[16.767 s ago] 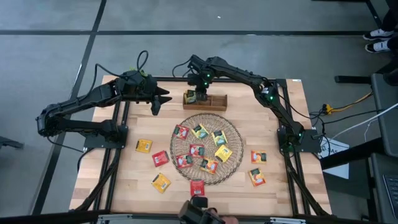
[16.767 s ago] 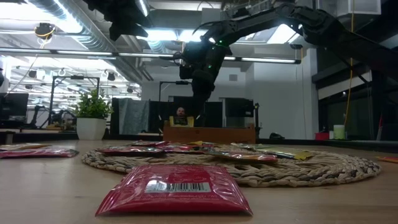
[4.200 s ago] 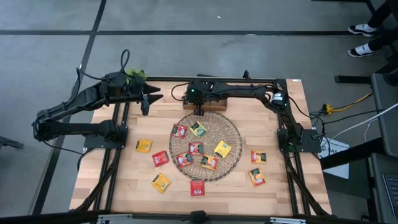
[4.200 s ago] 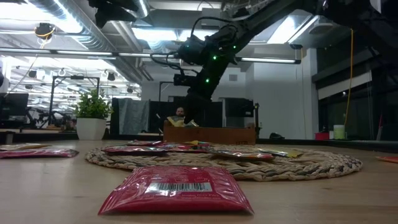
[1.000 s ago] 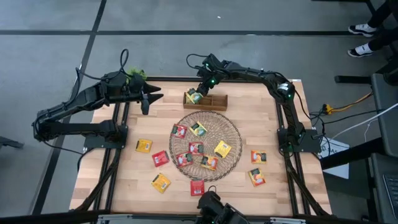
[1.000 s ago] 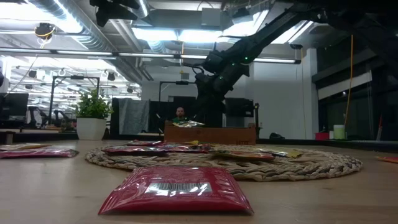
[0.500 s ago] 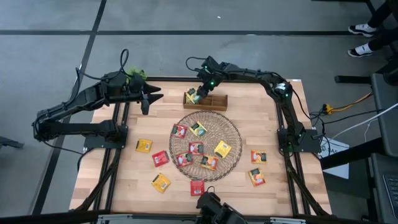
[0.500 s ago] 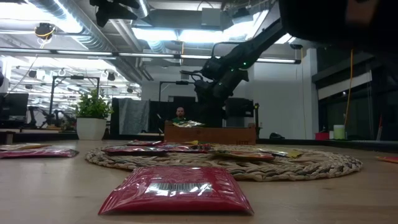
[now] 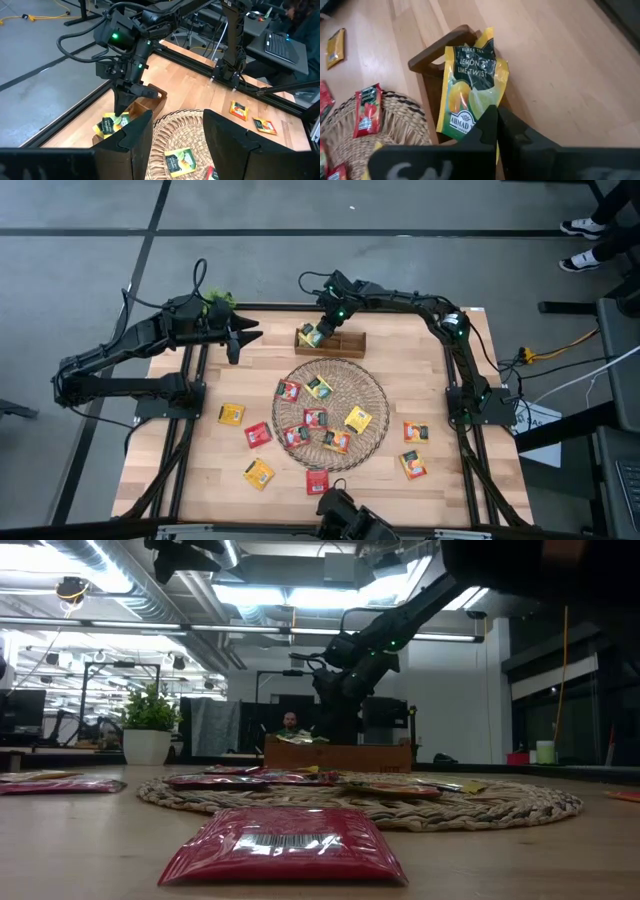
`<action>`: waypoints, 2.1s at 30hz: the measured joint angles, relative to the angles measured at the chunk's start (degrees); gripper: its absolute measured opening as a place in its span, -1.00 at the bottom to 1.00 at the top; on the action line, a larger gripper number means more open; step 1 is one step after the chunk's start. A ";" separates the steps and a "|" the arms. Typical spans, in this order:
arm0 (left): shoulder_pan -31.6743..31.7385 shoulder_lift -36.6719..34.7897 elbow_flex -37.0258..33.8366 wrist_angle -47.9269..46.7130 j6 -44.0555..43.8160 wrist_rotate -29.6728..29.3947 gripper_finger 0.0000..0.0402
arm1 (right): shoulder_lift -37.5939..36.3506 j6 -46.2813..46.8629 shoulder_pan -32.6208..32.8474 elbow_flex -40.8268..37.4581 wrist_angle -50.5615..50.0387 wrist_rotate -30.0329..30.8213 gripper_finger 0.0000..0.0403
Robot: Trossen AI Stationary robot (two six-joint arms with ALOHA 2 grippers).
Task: Pick & Place Tea
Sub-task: Put the middle yellow tea bag into the left of the wooden organizer
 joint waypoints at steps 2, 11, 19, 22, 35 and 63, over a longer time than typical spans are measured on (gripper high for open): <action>0.00 0.00 0.01 -0.01 0.00 -0.01 -0.16 | -0.43 0.45 0.00 0.00 -0.03 -0.18 -0.98; 0.00 0.00 0.00 0.00 0.00 -0.02 -0.16 | -4.57 1.25 -0.26 0.00 0.73 -0.90 -0.99; 0.00 0.00 0.00 0.00 0.02 -0.02 -0.16 | -5.22 1.40 -0.30 0.04 0.70 -0.22 -0.99; 0.00 -0.01 0.00 0.00 0.02 -0.01 -0.16 | -5.22 1.31 0.04 0.04 0.99 0.17 -0.99; 0.00 -0.02 0.00 0.00 -0.11 0.00 -0.16 | -5.10 1.83 0.13 0.04 0.65 -2.55 -1.00; -0.02 -0.01 0.00 0.00 -0.11 -0.01 -0.16 | -9.17 2.71 -0.31 0.00 -2.24 -9.34 -1.00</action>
